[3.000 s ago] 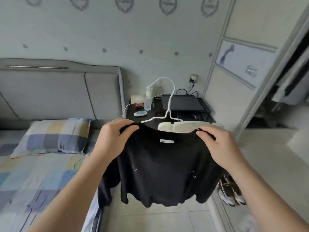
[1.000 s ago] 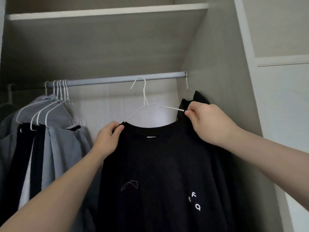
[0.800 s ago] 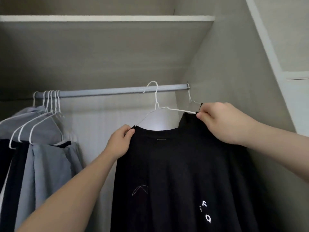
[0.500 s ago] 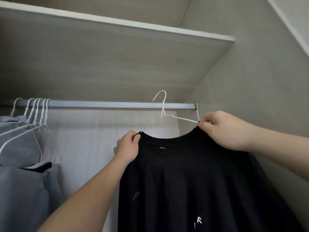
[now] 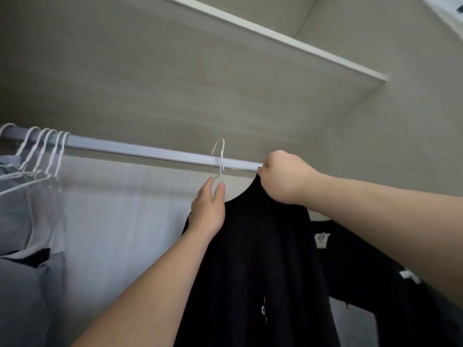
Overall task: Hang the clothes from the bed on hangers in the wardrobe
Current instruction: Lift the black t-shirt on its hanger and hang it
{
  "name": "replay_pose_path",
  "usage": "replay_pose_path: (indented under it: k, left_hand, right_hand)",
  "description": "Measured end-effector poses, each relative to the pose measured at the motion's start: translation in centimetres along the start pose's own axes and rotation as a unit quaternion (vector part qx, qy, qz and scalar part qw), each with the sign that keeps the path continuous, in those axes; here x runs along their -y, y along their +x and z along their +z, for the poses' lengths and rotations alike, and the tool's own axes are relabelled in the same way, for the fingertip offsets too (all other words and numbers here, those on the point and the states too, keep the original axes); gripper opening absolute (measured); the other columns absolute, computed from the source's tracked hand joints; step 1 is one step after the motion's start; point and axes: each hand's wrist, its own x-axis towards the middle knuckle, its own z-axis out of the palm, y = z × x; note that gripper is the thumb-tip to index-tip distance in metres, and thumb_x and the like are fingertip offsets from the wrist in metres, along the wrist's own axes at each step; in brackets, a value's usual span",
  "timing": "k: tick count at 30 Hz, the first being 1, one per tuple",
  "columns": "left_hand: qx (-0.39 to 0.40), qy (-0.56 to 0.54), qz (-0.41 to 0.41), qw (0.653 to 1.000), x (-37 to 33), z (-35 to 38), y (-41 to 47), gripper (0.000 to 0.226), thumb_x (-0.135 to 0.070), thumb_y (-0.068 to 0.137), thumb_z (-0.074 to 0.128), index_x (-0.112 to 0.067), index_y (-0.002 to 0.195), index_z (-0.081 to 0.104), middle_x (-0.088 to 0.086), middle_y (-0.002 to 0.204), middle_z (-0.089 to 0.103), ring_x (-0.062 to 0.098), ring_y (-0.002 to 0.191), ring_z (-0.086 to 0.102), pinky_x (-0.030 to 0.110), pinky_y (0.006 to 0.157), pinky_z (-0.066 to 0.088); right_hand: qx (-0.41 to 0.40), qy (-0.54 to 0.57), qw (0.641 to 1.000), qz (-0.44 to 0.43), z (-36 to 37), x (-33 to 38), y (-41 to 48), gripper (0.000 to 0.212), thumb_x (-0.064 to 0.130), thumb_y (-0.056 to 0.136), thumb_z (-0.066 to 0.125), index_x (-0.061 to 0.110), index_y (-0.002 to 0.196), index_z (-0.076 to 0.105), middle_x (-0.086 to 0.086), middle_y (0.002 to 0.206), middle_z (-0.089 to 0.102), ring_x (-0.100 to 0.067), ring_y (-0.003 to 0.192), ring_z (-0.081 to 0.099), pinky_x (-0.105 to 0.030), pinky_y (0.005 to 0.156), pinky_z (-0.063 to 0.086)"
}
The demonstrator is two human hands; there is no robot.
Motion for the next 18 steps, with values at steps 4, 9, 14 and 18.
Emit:
replay_pose_path:
  k: [4,9,14,18]
  left_hand:
    - [0.011,-0.082,-0.048,0.995,0.8,-0.9,-0.5,0.06,-0.056,0.099,0.033,-0.028,0.152,0.038,-0.009,0.157,0.038,0.014,0.145,0.033,0.03,0.113,0.023]
    - [0.038,-0.092,-0.053,0.994,1.5,-1.8,-1.2,0.052,-0.053,0.102,0.034,-0.033,0.149,0.041,-0.011,0.155,0.04,0.013,0.143,0.035,0.028,0.11,0.025]
    - [0.045,-0.103,-0.038,0.993,0.8,-1.5,-2.5,0.064,-0.07,0.086,0.032,-0.044,0.143,0.045,-0.018,0.149,0.045,0.011,0.138,0.04,0.035,0.113,0.03]
    - [0.01,-0.132,-0.016,0.991,0.4,-1.0,-3.5,0.053,-0.065,0.098,0.03,-0.042,0.142,0.047,-0.019,0.147,0.047,0.007,0.135,0.042,0.03,0.108,0.031]
  right_hand:
    - [0.022,0.0,1.0,0.006,1.9,1.9,-0.3,0.022,0.016,0.097,0.041,0.011,0.076,0.044,-0.005,0.073,0.05,-0.019,0.061,0.046,-0.027,0.051,0.033]
    - [0.034,0.003,0.999,0.013,2.9,1.8,-1.5,0.031,0.024,0.099,0.042,0.011,0.071,0.041,-0.003,0.066,0.044,-0.018,0.057,0.042,-0.029,0.059,0.033]
    - [0.035,0.042,0.998,0.018,3.0,1.2,-2.7,0.026,0.028,0.097,0.045,0.01,0.08,0.049,-0.003,0.067,0.049,-0.021,0.06,0.046,-0.032,0.071,0.041]
    - [0.054,-0.063,0.993,-0.088,2.8,0.7,-4.6,0.046,0.047,0.098,0.041,0.023,0.136,0.042,0.004,0.135,0.047,-0.018,0.125,0.044,-0.039,0.102,0.041]
